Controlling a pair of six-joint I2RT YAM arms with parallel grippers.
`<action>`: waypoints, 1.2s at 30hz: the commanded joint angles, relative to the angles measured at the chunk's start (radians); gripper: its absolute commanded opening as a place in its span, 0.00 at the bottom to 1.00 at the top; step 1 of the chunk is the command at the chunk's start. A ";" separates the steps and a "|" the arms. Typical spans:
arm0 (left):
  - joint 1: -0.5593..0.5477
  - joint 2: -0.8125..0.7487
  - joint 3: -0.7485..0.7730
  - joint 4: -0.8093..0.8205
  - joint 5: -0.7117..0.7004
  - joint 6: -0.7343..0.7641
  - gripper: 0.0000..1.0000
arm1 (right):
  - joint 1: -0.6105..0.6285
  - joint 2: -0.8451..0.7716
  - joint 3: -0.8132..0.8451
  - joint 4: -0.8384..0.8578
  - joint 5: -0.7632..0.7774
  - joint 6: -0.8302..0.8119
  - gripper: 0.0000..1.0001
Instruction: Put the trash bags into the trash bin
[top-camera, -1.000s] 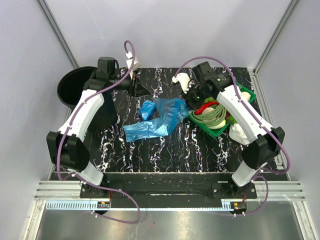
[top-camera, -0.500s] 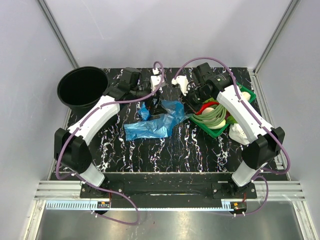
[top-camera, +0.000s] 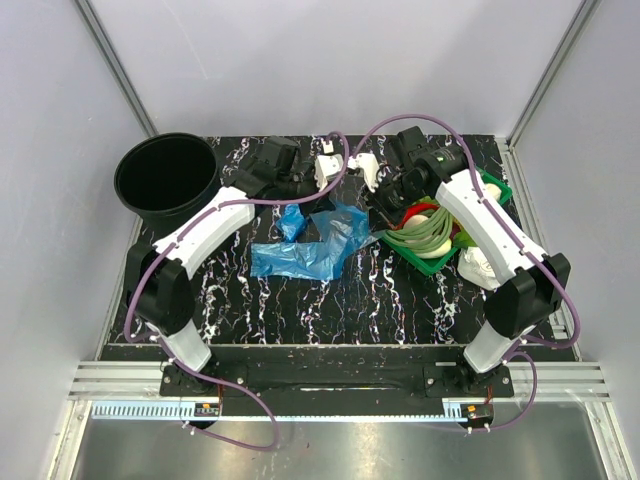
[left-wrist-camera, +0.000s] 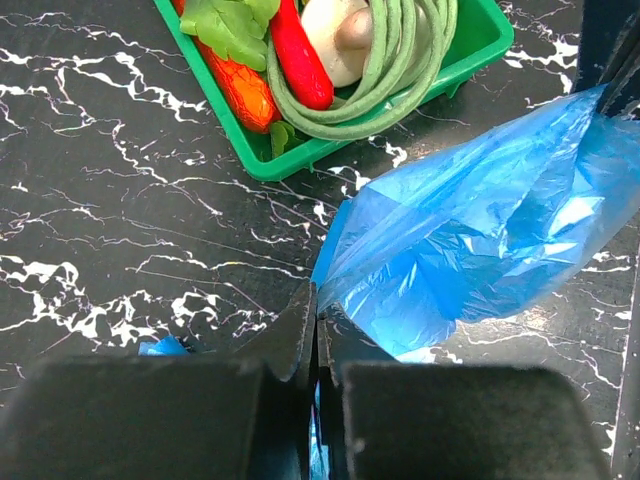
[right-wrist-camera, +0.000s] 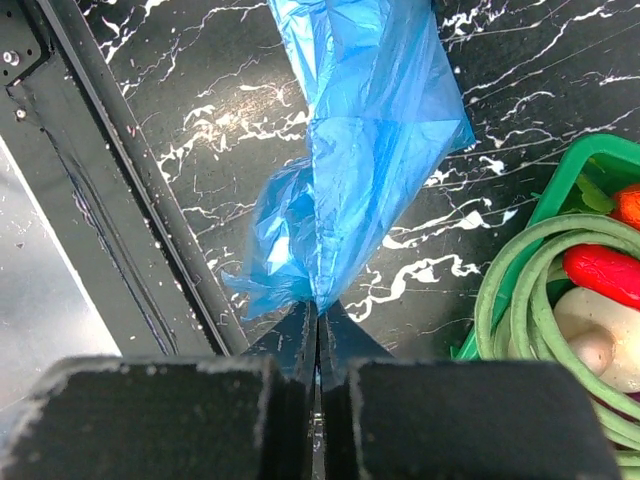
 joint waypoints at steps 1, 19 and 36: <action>-0.009 -0.035 0.048 0.018 -0.050 0.048 0.00 | 0.012 -0.015 -0.020 -0.006 -0.049 -0.012 0.00; 0.021 -0.160 0.025 -0.143 0.096 0.129 0.00 | -0.028 0.045 -0.020 0.037 -0.015 0.066 0.00; -0.075 -0.141 -0.071 0.111 0.146 -0.236 0.48 | -0.060 0.053 0.005 0.077 -0.190 0.114 0.00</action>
